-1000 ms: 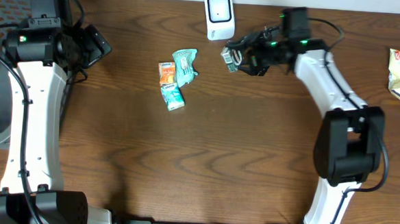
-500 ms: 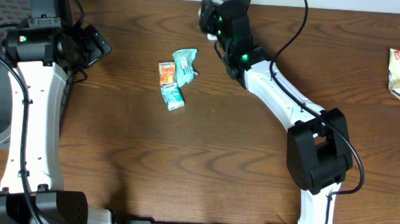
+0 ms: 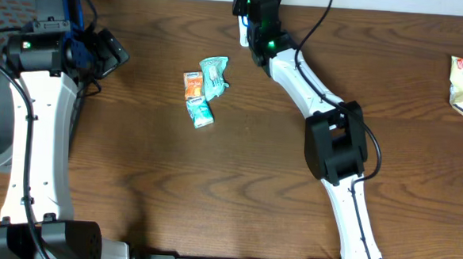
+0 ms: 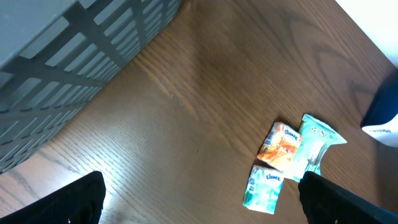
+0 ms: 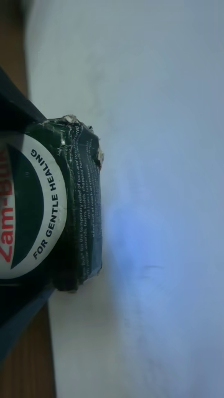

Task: Scan the item barcode
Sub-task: 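Carry the Zam-Buk tin right and set it beside the snack bag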

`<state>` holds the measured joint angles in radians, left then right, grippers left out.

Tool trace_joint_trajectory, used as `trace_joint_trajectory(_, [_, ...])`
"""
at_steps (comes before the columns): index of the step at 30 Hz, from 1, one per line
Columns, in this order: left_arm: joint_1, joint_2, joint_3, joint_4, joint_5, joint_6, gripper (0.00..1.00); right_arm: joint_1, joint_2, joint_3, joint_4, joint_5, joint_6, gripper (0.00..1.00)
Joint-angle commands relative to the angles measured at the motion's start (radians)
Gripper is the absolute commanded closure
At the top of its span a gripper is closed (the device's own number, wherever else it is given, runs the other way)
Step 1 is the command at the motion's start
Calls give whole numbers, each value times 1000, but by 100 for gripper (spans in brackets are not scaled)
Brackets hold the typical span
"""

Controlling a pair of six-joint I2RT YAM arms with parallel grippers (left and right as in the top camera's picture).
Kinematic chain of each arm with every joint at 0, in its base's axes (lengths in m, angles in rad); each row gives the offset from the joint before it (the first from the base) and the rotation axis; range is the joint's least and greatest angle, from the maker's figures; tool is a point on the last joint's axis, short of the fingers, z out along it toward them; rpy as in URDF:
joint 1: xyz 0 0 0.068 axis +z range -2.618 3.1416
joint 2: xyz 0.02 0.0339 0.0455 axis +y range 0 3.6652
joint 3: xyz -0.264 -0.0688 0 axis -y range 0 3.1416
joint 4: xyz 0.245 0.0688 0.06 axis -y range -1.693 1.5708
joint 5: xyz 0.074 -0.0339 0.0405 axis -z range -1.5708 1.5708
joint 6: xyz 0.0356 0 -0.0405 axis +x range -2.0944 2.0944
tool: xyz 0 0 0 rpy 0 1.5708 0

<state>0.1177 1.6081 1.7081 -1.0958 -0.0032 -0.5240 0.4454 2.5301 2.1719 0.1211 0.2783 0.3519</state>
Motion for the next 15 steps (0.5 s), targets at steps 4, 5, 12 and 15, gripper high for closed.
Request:
trace_joint_trajectory(4, [3,-6,2,-3,-6,-5,2,-6,7,44,-27,72,-104,52])
trace_joint_trajectory(5, [3,-6,2,-3,-6,-5,2,-8,5,48,-28,97,-108,53])
trace_joint_trajectory(12, [3,-6,2,-3,-6,-5,2,-122,-115,60,-254,165,-122,50])
trace_joint_trajectory(15, [3,-6,2,-3,-6,-5,2,-201,-174,60,-408,164,-122,49])
